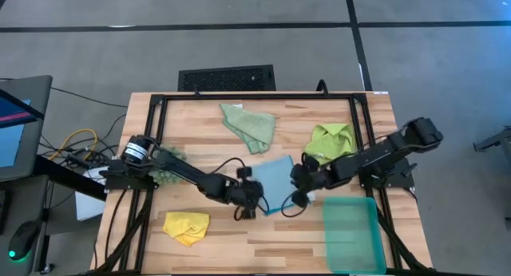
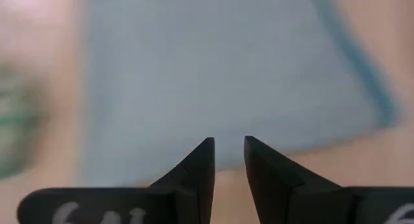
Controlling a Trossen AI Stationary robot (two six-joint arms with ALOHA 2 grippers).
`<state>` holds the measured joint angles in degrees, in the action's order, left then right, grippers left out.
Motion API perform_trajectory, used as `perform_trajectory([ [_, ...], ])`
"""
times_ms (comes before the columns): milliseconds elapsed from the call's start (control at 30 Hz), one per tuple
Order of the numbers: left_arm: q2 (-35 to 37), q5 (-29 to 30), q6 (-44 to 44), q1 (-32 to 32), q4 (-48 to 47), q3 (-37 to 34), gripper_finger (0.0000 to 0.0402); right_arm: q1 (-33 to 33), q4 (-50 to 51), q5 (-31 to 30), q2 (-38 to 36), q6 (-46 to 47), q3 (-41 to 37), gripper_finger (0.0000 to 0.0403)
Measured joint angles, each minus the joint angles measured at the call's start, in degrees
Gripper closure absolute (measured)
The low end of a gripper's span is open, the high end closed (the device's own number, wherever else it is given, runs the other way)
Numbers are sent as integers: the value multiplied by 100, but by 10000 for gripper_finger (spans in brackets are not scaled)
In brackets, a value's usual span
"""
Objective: Fold microfiber towels
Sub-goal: Fold the blue microfiber cloth
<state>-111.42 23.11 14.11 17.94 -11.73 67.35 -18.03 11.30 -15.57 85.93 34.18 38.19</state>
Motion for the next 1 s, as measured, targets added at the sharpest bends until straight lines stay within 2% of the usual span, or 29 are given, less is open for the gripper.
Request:
perform_trajectory([
  [100, -284, -927, -442, 2, 721, 0, 324, 139, 5, 109, 235, 162, -99, 386],
  [233, -565, -2080, -745, -12, 1023, 28, 324, 309, 168, 472, 324, 448, -113, 383],
  [433, -368, -2283, -696, 32, 579, 11, 324, 352, 294, 1127, 201, 633, -125, 380],
  [600, -48, -2277, -695, 190, 306, 163, 324, 211, 302, 1064, -178, 486, -125, 386],
  [667, 71, -2078, -704, 267, 145, 192, 324, 141, 251, 838, -321, 380, -128, 385],
  [733, 110, -1607, -672, 327, -39, 181, 324, 68, 263, 398, -445, 283, -124, 380],
  [867, 203, 134, -163, 380, -77, 186, 324, 71, 246, -624, -502, 193, -138, 359],
  [933, 211, 739, 117, 307, -210, 188, 324, 192, 110, -731, -505, 59, -233, 344],
  [1000, 214, 832, 404, 200, -374, 177, 322, 390, -202, -720, -505, -78, -400, 326],
])
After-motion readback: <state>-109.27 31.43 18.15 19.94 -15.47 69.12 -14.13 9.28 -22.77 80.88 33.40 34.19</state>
